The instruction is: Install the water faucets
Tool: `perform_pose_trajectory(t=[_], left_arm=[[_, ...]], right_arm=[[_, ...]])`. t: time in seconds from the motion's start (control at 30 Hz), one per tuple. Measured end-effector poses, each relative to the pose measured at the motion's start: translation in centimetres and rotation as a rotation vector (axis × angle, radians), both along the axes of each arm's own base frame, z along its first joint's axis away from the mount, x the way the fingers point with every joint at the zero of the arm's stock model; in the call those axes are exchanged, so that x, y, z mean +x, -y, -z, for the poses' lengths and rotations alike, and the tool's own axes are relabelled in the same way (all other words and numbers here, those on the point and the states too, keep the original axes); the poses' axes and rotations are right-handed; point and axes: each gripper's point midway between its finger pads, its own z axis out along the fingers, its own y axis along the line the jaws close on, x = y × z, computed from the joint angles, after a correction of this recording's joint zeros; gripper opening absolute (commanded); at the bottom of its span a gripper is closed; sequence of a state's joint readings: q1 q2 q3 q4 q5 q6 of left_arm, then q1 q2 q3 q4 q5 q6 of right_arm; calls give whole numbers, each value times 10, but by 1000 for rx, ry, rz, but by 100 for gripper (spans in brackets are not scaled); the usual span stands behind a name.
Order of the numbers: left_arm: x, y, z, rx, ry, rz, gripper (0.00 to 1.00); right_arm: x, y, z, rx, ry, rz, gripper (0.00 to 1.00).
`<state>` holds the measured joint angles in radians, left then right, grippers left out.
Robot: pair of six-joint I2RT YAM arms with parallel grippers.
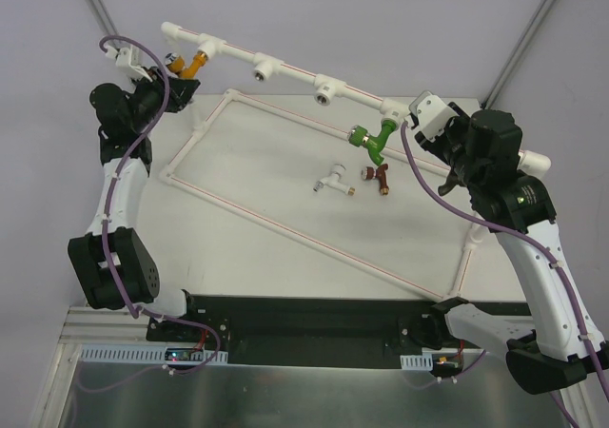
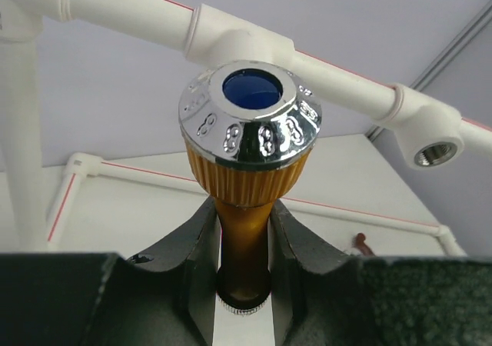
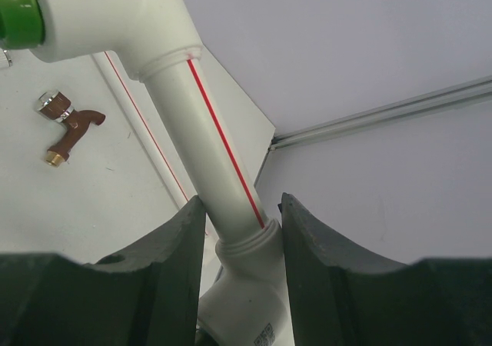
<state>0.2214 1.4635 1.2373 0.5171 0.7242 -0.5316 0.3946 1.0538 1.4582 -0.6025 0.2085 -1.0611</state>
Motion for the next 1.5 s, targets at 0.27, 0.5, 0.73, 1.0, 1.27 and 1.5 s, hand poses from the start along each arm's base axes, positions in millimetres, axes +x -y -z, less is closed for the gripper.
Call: perform_pose_trajectory(t=[0.27,0.5,0.73,1.0,1.27,1.5], left_arm=[[3,5,15,175,42,-7,0],[4,2,18,274,64,-29,0],[2,2,13,282,25,-29,0],[-1,2,7,258,-39,-29,0],[-3,3,6,254,-66,-36,0],[-3,1,6,276,-71,-43,0]], right_arm=[[0,0,0,-1,0,-1,2],[0,-1,0,-1,0,-2,2],[0,-1,0,-2,0,-3,2],[0,-1,0,-2,0,-3,2],[0,-1,0,-2,-1,-4,1],[-1,-2,0,-3,-1,-4,2]])
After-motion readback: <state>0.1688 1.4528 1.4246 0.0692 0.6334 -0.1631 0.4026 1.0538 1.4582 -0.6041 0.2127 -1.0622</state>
